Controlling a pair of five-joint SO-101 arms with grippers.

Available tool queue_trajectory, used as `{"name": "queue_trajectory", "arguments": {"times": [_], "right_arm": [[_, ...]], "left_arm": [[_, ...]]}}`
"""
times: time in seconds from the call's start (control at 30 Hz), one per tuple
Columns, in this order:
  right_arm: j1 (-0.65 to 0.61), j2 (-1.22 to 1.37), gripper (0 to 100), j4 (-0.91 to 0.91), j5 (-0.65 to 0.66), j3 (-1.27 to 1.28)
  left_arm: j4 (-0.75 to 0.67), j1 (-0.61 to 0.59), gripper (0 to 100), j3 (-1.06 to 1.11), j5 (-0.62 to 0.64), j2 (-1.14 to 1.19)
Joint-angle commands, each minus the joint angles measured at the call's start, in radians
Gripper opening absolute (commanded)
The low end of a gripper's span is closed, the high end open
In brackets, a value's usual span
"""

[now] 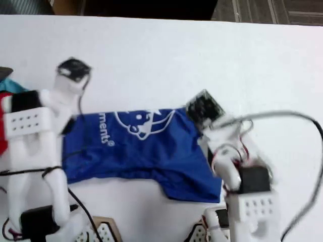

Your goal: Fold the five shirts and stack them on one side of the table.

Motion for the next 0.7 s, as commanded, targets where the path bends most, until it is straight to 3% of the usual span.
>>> {"name": "queue_trajectory", "arguments": {"times": [0.0, 0.2, 0.47, 0.67], "right_arm": [[-0.004, 0.236, 2.2, -0.166, -0.043, -0.006], [-0.028, 0.661, 2.2, -0.157, -0.044, -0.157], [-0.044, 0.952, 2.2, -0.197, -0.044, -0.224], [0.038, 1.159, 2.2, -0.236, -0.04, -0.402]], "left_arm": [[-0.095, 0.095, 3, 0.016, 0.06, 0.08], [-0.127, 0.117, 3, -0.061, 0.117, 0.387], [-0.106, 0.043, 3, -0.209, 0.118, 0.697], [0.058, -0.003, 3, -0.572, 0.12, 0.971]]}}
